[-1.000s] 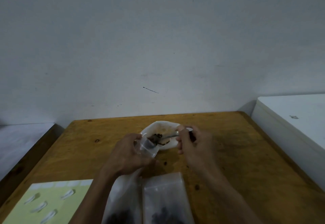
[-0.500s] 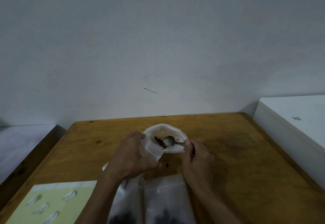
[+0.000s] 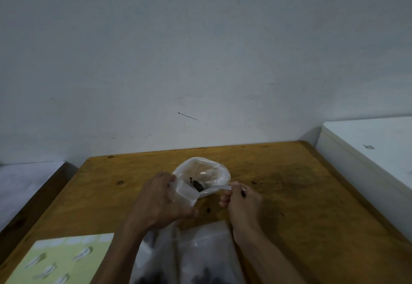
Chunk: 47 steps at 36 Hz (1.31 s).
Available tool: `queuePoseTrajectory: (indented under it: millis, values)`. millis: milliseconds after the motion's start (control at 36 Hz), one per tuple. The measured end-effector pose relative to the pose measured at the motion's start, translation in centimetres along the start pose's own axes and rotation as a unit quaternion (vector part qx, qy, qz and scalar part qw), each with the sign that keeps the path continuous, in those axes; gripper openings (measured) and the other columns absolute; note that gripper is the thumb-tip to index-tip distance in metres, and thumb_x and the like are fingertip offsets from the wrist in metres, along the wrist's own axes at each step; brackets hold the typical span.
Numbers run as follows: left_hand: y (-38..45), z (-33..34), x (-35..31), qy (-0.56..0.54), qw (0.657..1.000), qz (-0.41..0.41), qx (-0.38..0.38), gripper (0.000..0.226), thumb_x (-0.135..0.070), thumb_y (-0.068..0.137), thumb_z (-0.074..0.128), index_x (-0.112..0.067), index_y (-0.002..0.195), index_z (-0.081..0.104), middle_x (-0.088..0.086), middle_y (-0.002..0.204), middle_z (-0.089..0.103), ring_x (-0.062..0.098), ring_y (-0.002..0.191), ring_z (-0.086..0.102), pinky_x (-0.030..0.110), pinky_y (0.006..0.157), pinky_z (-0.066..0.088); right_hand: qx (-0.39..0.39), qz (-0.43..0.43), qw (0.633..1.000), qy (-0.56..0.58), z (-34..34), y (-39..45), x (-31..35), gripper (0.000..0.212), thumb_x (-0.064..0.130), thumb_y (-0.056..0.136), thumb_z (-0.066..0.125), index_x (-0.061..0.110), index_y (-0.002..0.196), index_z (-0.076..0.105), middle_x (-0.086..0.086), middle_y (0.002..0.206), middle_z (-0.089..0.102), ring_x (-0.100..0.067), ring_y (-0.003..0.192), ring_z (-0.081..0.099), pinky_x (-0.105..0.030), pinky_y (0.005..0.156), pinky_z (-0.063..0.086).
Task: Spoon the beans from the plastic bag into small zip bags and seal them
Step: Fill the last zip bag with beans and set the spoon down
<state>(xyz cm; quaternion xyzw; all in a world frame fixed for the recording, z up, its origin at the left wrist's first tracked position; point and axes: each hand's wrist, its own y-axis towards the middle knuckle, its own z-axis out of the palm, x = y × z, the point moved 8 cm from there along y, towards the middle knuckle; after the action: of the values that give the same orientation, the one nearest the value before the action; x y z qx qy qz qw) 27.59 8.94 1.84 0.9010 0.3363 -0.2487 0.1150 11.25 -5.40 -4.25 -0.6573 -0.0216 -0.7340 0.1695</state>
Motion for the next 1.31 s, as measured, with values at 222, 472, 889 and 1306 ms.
queuePoseTrajectory:
  millis: [222,472,889,1306]
  values:
    - [0.2,0.2,1.1,-0.024,1.000,-0.016,0.013,0.107,-0.061,0.046,0.090,-0.021,0.137,0.048,-0.009,0.121,0.052,0.010,0.101,0.054,0.019,0.070,0.046,0.026,0.017,0.999,0.009,0.7,-0.4,-0.2,0.022,0.015,0.101,0.053,0.019,0.086,0.068,-0.003,0.065,0.069,-0.009,0.054,0.065,-0.024,0.058,0.055]
    - [0.4,0.6,2.2,-0.065,0.997,-0.030,0.028,0.110,-0.064,0.039,0.088,-0.024,0.135,0.051,-0.009,0.117,0.057,0.004,0.096,0.056,0.021,0.071,0.050,0.016,0.023,0.999,0.028,-0.6,0.3,1.0,0.020,0.014,0.101,0.054,0.017,0.085,0.066,-0.007,0.071,0.068,-0.014,0.061,0.064,-0.027,0.059,0.056]
    - [0.7,1.1,2.5,-0.078,0.996,-0.033,0.023,0.121,-0.072,0.031,0.083,-0.022,0.136,0.050,-0.007,0.120,0.056,0.008,0.099,0.057,0.029,0.081,0.055,0.031,-0.005,0.999,0.006,-1.9,0.4,2.2,0.018,0.018,0.101,0.054,0.013,0.089,0.068,-0.008,0.076,0.067,-0.016,0.064,0.063,-0.029,0.061,0.055]
    - [0.8,1.3,2.8,-0.089,0.995,-0.035,0.030,0.121,-0.071,0.030,0.084,-0.025,0.136,0.048,-0.007,0.123,0.056,0.010,0.103,0.057,0.034,0.085,0.057,0.076,-0.092,0.993,0.013,-0.2,-1.2,4.9,0.017,0.020,0.100,0.056,0.014,0.094,0.070,-0.003,0.068,0.068,-0.008,0.053,0.062,-0.023,0.054,0.054]
